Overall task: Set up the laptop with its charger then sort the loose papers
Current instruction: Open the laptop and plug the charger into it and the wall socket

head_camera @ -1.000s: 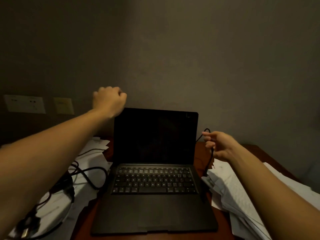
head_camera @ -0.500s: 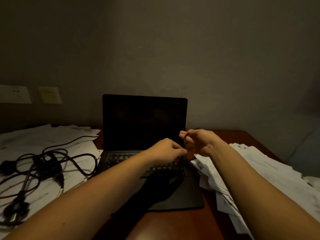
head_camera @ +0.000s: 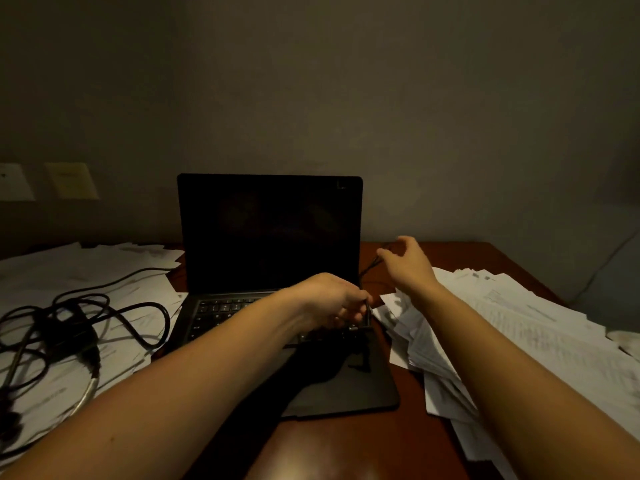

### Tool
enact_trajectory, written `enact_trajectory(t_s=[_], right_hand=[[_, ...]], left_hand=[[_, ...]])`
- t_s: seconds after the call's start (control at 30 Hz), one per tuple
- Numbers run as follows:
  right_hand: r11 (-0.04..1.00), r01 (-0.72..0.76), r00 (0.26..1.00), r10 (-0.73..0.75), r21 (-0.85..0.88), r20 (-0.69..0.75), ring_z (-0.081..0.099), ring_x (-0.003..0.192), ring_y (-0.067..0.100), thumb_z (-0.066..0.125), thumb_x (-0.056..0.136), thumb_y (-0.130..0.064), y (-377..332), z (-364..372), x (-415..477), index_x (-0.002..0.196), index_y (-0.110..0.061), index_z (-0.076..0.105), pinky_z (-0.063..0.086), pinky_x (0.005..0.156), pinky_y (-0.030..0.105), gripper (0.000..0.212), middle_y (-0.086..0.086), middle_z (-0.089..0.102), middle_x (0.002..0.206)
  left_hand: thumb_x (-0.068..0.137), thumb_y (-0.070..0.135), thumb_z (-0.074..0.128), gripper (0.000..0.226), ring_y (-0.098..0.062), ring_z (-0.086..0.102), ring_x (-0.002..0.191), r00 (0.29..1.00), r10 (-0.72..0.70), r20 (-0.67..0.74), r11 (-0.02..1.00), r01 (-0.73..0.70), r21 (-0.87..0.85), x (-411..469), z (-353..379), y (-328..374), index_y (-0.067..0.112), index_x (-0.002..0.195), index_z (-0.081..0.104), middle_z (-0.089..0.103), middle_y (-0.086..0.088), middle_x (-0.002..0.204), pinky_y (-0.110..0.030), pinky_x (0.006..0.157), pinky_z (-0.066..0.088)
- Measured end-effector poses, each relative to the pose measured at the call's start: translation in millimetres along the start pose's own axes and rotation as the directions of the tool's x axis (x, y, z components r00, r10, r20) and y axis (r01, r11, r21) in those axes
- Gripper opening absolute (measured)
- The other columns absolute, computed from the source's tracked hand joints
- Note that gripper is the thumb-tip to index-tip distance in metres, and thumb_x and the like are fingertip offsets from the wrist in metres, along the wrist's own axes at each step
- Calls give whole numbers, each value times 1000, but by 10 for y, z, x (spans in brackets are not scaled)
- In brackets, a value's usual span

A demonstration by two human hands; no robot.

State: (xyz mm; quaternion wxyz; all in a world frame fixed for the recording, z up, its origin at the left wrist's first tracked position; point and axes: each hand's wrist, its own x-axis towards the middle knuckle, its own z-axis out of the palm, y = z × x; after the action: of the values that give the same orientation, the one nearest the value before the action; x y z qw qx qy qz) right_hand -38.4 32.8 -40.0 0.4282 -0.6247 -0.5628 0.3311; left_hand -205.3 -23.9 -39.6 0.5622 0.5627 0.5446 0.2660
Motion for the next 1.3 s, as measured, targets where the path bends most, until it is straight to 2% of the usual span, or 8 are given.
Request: enact_trajectory(t_s=[0.1, 0.27, 0.53, 0.73, 0.93, 1.07, 1.2, 1.3], right_hand=[[989, 116, 989, -107, -87, 102, 39, 142, 27, 50, 105, -29, 137, -33, 99, 157, -19, 29, 36, 108, 36, 57, 9, 37, 158], [975, 185, 962, -155, -121, 223, 37, 144, 22, 40, 108, -24, 235, 56, 319, 158, -22, 26, 31, 104, 25, 52, 6, 34, 160], [915, 312, 901, -200, -255, 385, 51, 126, 22, 41, 105, -11, 430, 224, 733, 152, -17, 40, 41, 94, 27, 47, 10, 51, 146], [874, 422, 815, -248, -241, 524, 41, 141, 25, 48, 99, -1, 569, 282, 831, 150, -26, 41, 38, 115, 44, 57, 9, 45, 151], [878, 408, 906, -355, -249, 231, 58, 123, 21, 57, 100, -16, 572, 261, 708, 141, -20, 55, 47, 99, 30, 40, 2, 64, 133], [863, 397, 917, -363, -312, 164, 63, 108, 11, 51, 104, -22, 478, -72, 441, 129, -21, 65, 50, 87, 22, 29, -2, 69, 122], [771, 508, 856, -402, -384, 324, 61, 85, 0, 53, 100, -14, 359, -362, -77, 118, -25, 69, 48, 69, 13, 27, -9, 69, 107], [660, 592, 796, -389, -462, 464, 56, 95, 4, 60, 96, -18, 362, -434, -362, 122, -30, 67, 41, 74, 14, 30, -8, 66, 112]], left_hand=[[100, 25, 56, 20, -6, 57, 65, 994, -49, 103, 997, 56, -62, 70, -27, -12, 14, 102, 72, 64, 3, 81, -24, 69, 44], [98, 29, 58, 14, -10, 55, 75, 978, -91, 187, 994, 100, -43, 193, -89, -42, 21, 92, 69, 63, 6, 77, -29, 77, 43], [100, 29, 56, 18, -10, 54, 75, 992, -85, 89, 996, 88, -34, 391, 10, -32, 19, 96, 70, 63, 1, 88, -23, 63, 38], [101, 29, 55, 24, -5, 48, 58, 991, -109, -76, 994, 110, 16, 479, 139, -90, 15, 104, 74, 67, 1, 86, -17, 47, 29], [101, 26, 55, 21, -3, 41, 48, 988, -134, -70, 989, 129, -77, 556, 204, -93, 15, 104, 72, 63, 6, 73, -16, 42, 21], [101, 24, 56, 19, -3, 42, 50, 984, -146, -104, 981, 130, -142, 586, 222, -93, 14, 102, 73, 62, 7, 67, -16, 41, 22], [102, 23, 55, 18, -3, 40, 48, 984, -150, -98, 974, 130, -187, 587, 259, -45, 16, 95, 70, 59, 8, 61, -15, 39, 20], [102, 25, 55, 25, -3, 38, 46, 984, -147, -99, 978, 130, -161, 572, 267, -15, 17, 81, 66, 55, 10, 53, -17, 45, 19]])
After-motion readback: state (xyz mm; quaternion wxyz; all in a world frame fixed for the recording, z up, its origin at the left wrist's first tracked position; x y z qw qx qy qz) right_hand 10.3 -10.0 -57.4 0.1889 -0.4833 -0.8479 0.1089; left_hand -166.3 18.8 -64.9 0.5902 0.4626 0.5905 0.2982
